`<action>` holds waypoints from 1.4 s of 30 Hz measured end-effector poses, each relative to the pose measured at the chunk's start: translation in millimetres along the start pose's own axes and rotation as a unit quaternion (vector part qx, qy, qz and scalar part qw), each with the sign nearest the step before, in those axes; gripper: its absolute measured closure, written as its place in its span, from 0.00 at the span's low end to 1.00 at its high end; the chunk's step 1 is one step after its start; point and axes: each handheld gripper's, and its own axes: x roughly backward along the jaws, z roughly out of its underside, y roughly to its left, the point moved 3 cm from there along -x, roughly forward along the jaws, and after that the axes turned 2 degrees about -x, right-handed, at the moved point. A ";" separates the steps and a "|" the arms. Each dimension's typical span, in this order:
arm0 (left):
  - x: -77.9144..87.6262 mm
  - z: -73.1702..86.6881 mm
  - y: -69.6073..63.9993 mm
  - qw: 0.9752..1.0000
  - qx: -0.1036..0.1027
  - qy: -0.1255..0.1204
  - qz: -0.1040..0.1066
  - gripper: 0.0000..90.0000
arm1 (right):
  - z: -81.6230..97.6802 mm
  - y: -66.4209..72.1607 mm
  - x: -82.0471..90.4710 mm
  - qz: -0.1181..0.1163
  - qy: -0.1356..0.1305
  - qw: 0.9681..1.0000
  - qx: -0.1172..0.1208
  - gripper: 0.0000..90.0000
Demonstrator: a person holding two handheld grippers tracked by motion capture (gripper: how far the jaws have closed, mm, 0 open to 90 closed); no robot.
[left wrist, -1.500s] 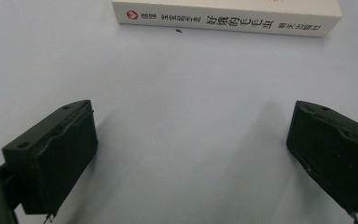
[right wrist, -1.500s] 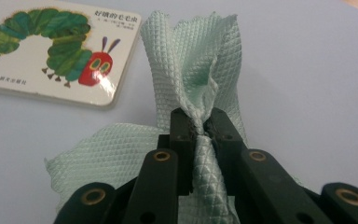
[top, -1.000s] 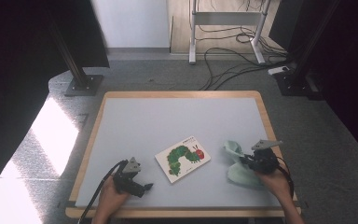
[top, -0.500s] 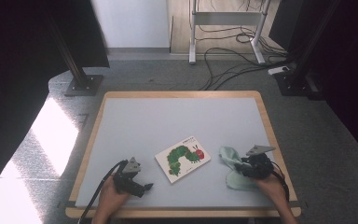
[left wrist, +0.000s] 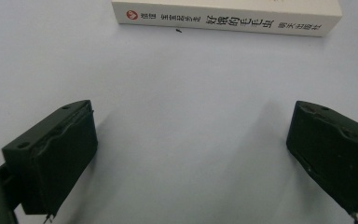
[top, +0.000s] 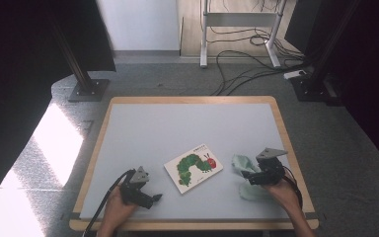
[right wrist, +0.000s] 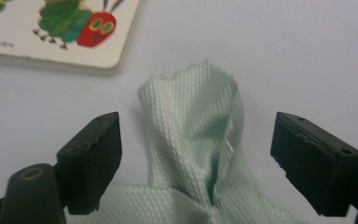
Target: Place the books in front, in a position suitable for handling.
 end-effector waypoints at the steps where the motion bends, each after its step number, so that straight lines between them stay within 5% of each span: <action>1: 0.0 -0.1 -0.2 1.000 0.000 0.001 -0.001 0.02 | -4.4 2.5 -0.4 -0.006 -0.005 1.000 0.001 0.15; 19: -5.4 -6.8 -3.6 1.000 0.006 0.005 -0.009 0.00 | -32.9 26.0 -20.8 -0.038 -0.018 0.998 0.039 0.03; 42: -23.8 -27.4 -7.6 1.000 0.000 0.006 -0.007 0.00 | -50.9 44.0 -58.2 -0.084 -0.010 0.995 0.044 0.03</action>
